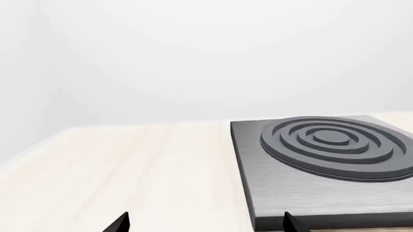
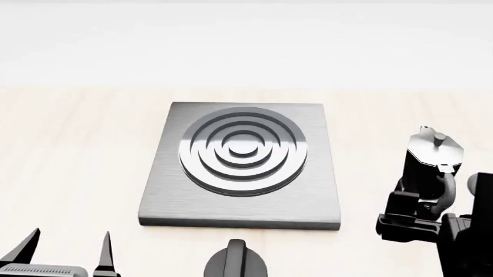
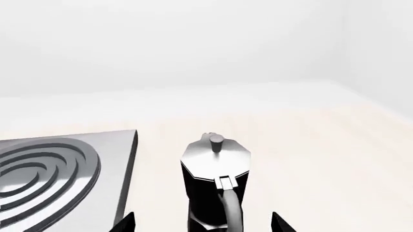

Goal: Put the moka pot on the stove.

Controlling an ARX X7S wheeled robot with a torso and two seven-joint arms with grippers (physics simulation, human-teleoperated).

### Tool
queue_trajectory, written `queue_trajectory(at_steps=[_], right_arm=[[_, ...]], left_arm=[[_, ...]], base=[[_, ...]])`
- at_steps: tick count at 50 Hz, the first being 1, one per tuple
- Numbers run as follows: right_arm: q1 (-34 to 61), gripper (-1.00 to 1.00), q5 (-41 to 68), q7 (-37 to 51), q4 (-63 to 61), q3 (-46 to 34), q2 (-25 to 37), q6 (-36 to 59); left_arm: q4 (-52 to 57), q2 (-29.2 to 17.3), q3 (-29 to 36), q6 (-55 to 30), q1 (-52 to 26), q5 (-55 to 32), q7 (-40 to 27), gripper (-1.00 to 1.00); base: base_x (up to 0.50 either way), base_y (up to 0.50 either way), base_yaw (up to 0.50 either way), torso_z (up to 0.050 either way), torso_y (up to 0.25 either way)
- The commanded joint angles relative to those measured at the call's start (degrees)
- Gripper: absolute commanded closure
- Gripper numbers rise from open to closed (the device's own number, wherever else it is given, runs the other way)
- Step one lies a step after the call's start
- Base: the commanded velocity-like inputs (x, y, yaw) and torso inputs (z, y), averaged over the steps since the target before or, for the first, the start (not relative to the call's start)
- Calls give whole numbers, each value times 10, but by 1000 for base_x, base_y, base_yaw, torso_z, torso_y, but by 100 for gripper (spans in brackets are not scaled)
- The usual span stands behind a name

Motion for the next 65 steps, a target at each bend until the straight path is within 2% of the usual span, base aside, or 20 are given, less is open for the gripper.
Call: queue_trajectory(at_steps=[1, 18, 33, 58, 65], right_arm=[[3, -100, -1, -2, 12, -7, 9, 15], [26, -100, 8, -21, 73, -3, 11, -19], [32, -100, 3, -30, 158, 4, 4, -87], [85, -100, -7, -33, 225, -19, 13, -92], [93, -100, -10, -45, 270, -24, 13, -123]], left_arm=[[5, -3, 2, 0, 2, -4, -1, -100], [2, -6, 11, 0, -2, -6, -6, -100], [-6, -11, 14, -7, -16, -10, -10, -100], [-6, -12, 31, -1, -13, 3, -29, -100], [3, -14, 35, -5, -9, 8, -35, -100]], base=[[0, 0, 0, 0, 0], [0, 0, 0, 0, 0], [0, 0, 0, 0, 0], [0, 0, 0, 0, 0], [0, 0, 0, 0, 0]])
